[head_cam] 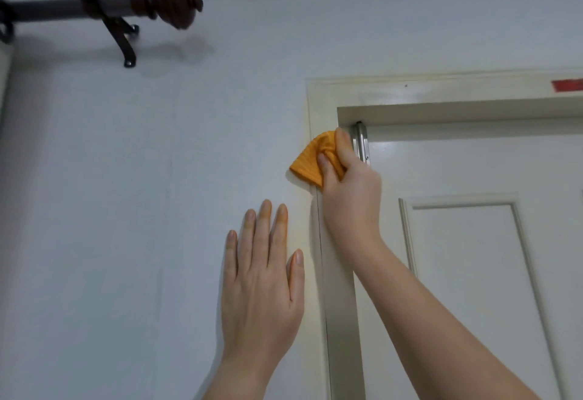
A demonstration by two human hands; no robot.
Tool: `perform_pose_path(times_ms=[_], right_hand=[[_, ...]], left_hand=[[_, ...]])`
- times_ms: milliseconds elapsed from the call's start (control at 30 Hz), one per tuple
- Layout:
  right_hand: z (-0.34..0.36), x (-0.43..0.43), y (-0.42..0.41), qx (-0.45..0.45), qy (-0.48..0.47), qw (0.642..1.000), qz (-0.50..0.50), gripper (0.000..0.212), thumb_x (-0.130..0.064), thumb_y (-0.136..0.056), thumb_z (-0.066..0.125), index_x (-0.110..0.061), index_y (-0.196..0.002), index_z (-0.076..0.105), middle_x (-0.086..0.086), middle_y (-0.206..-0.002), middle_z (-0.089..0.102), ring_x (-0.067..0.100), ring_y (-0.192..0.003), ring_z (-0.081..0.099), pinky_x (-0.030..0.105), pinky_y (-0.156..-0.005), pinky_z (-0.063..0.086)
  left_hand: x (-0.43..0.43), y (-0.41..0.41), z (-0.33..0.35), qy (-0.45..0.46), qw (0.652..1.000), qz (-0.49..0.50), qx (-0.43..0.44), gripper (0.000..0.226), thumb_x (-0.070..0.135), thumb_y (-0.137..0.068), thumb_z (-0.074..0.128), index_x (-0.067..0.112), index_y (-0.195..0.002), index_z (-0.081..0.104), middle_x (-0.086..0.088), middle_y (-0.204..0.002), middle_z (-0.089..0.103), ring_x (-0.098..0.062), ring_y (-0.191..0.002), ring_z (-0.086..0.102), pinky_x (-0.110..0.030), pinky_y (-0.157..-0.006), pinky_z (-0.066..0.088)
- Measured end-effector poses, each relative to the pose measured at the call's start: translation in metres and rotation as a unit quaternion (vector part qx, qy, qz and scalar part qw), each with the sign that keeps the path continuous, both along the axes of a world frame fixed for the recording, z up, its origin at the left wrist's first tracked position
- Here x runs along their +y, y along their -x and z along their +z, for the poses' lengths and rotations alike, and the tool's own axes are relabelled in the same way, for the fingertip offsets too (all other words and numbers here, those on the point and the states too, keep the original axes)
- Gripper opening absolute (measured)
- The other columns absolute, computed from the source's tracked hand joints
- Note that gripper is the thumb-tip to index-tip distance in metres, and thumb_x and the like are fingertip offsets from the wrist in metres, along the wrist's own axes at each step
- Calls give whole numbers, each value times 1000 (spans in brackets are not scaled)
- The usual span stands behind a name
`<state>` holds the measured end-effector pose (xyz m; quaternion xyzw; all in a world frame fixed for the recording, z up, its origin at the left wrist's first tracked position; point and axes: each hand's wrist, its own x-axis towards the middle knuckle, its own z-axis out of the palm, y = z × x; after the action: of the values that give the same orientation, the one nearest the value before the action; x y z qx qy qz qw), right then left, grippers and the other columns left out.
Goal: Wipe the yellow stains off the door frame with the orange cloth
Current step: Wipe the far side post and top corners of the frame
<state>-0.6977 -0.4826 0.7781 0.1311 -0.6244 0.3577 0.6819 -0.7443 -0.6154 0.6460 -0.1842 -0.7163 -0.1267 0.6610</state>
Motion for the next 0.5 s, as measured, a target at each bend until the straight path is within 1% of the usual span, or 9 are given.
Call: perform_pose_path(times_ms=[33, 67, 100, 133, 167, 233, 267, 400, 500], right_hand=[[3, -2, 3, 4, -21, 999, -30, 48, -27, -105, 59, -22, -151, 51, 2, -140, 66, 15, -124, 64, 28, -105, 50], [8, -3, 6, 4, -45, 998, -50, 49, -26, -106, 56, -20, -154, 47, 3, -156, 52, 18, -142, 51, 29, -117, 39], [13, -3, 7, 3, -72, 995, -69, 49, -25, -107, 53, -18, -155, 46, 3, -162, 42, 18, -151, 37, 28, -123, 29], [19, -3, 9, 4, -98, 991, -90, 48, -24, -108, 51, -15, -155, 46, 4, -164, 38, 19, -155, 29, 28, -125, 22], [27, -1, 11, 5, -122, 987, -109, 47, -23, -109, 49, -12, -155, 46, 6, -164, 38, 21, -157, 25, 31, -127, 20], [45, 5, 13, 10, -160, 978, -137, 46, -23, -110, 46, -9, -154, 46, 10, -163, 40, 26, -157, 24, 42, -128, 22], [55, 7, 13, 9, -175, 974, -142, 46, -23, -110, 46, -9, -154, 46, 11, -163, 40, 28, -157, 24, 45, -127, 22], [89, 19, 7, 6, -223, 959, -175, 45, -23, -111, 43, -10, -154, 46, 11, -162, 41, 28, -156, 26, 43, -129, 15], [95, 35, 4, 13, -243, 951, -192, 43, -22, -111, 44, -10, -153, 48, 11, -161, 44, 27, -155, 31, 42, -129, 15]], left_hand=[[0, 0, 1, 0, 1000, 1, -1, 65, 45, -115, 21, 21, -175, 13, -1, -184, 10, -21, -171, 6, -54, -136, 22], [1, 0, 2, 1, 1000, 1, 0, 65, 45, -115, 20, 20, -175, 14, -1, -184, 11, -21, -171, 8, -55, -136, 23], [1, 0, 3, 1, 1000, 3, 1, 65, 45, -115, 20, 20, -175, 16, -2, -184, 12, -22, -171, 9, -55, -135, 23], [1, 0, 3, 1, 1000, 4, 3, 65, 45, -115, 19, 20, -175, 17, -2, -184, 13, -22, -171, 11, -55, -135, 23], [1, 1, 3, 0, 1000, 4, 6, 65, 45, -115, 19, 20, -175, 17, -2, -184, 14, -23, -170, 12, -54, -135, 23], [1, 2, 4, -2, 1000, 1, 12, 65, 44, -114, 21, 21, -175, 18, -2, -183, 15, -23, -170, 15, -53, -135, 21], [2, 3, 4, -4, 1000, 0, 13, 65, 44, -114, 22, 21, -175, 18, -1, -183, 15, -24, -170, 15, -52, -135, 20], [3, 7, 4, -8, 1000, 1, 15, 67, 44, -113, 26, 20, -175, 17, -2, -183, 15, -25, -170, 16, -51, -135, 16], [4, 6, 7, -14, 1000, -2, 14, 67, 44, -113, 27, 20, -175, 20, -2, -183, 17, -25, -169, 17, -52, -135, 16]])
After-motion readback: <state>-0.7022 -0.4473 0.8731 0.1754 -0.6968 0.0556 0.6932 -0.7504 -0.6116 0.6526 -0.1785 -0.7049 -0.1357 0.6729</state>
